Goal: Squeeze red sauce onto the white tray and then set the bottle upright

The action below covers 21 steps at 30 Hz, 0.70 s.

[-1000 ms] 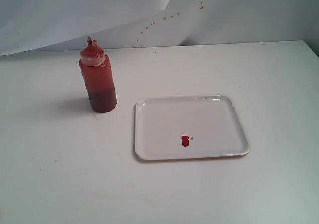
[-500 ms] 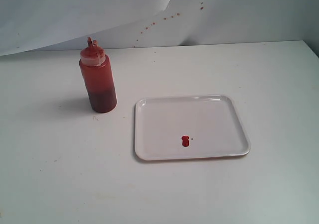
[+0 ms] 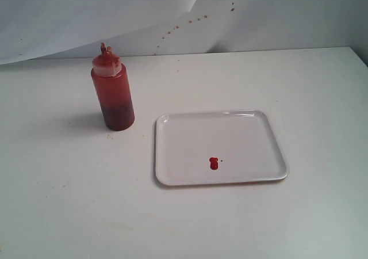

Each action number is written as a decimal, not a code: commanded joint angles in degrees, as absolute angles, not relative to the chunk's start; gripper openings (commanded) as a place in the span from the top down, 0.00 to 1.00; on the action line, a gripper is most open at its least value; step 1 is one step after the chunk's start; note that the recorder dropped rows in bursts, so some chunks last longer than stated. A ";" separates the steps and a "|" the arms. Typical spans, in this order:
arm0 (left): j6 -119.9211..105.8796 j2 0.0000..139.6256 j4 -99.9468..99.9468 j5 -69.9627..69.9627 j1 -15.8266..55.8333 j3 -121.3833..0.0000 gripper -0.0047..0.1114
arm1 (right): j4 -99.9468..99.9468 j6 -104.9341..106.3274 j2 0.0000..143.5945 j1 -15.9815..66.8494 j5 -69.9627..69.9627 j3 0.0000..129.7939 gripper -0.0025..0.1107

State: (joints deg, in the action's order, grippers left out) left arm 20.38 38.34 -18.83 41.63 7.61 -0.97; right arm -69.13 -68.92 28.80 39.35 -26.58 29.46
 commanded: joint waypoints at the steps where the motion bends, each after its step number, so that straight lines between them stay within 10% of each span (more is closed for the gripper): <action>1: 20.63 37.83 -20.72 40.11 7.94 -0.88 0.96 | -69.00 -69.03 28.46 39.31 -26.20 29.11 0.98; 21: 19.61 0.00 -16.84 -15.87 2.20 -0.88 0.96 | -69.00 -69.03 28.46 39.31 -26.20 29.11 0.98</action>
